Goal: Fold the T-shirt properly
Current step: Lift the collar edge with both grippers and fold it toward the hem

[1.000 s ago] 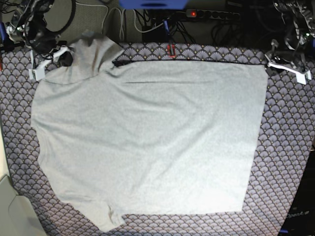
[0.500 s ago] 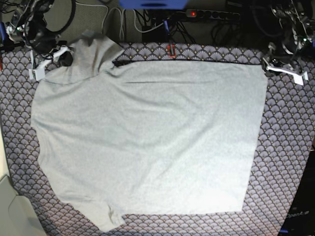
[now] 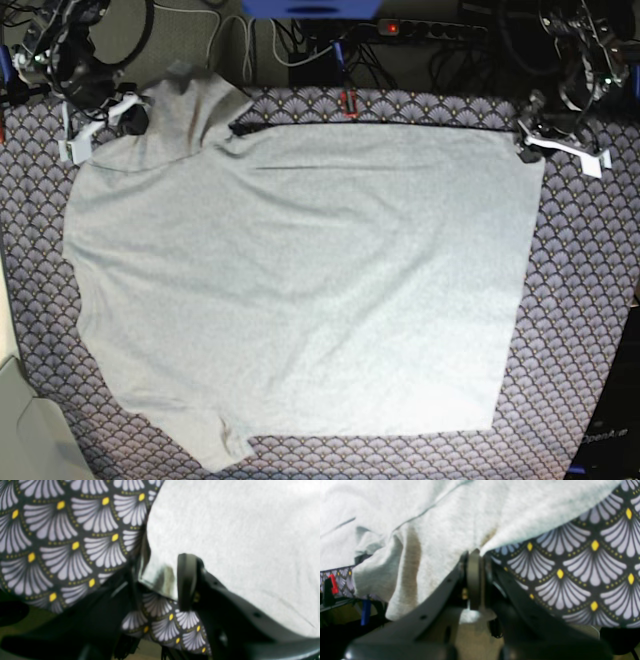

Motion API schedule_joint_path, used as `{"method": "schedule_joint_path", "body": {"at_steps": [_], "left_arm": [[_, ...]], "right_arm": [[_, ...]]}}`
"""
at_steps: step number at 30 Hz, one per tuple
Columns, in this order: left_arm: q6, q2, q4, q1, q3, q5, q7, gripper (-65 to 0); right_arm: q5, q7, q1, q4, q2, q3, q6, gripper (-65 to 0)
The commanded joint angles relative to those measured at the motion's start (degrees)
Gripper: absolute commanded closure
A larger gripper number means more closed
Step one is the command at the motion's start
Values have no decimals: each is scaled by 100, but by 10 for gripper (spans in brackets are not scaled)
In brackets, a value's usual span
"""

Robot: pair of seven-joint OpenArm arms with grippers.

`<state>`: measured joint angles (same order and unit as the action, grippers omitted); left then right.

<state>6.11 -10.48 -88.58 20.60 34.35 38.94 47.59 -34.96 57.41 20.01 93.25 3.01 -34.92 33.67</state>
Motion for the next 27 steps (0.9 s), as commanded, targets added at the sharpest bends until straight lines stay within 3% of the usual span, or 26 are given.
{"method": "schedule_joint_path", "body": {"at_steps": [1,4,8,13,18,27], "left_arm": [[-53,-11,53,28,-11,-83,221,-217],[-53,-11,62,19,7,-83,221,-190],[-53,-11,9,-34,7,-74,212,0],[-53,-11,0,-86,7,-39,221,-5],[-53,-20,-457,-139,7,-74,221,-5],[-97,-126,-817,-1027,-19,-206,282,-5]], "right_arm": [[195,233,43,7,29,6,31,0],[195,233,43,7,29,6,31,0],[195,233,43,7,29,6,31,0],[195,189,34,42,170,15,31,0],[195,180,-150,86,513,15,31,0],[195,233,-722,604,1049,6,31,0]]}}
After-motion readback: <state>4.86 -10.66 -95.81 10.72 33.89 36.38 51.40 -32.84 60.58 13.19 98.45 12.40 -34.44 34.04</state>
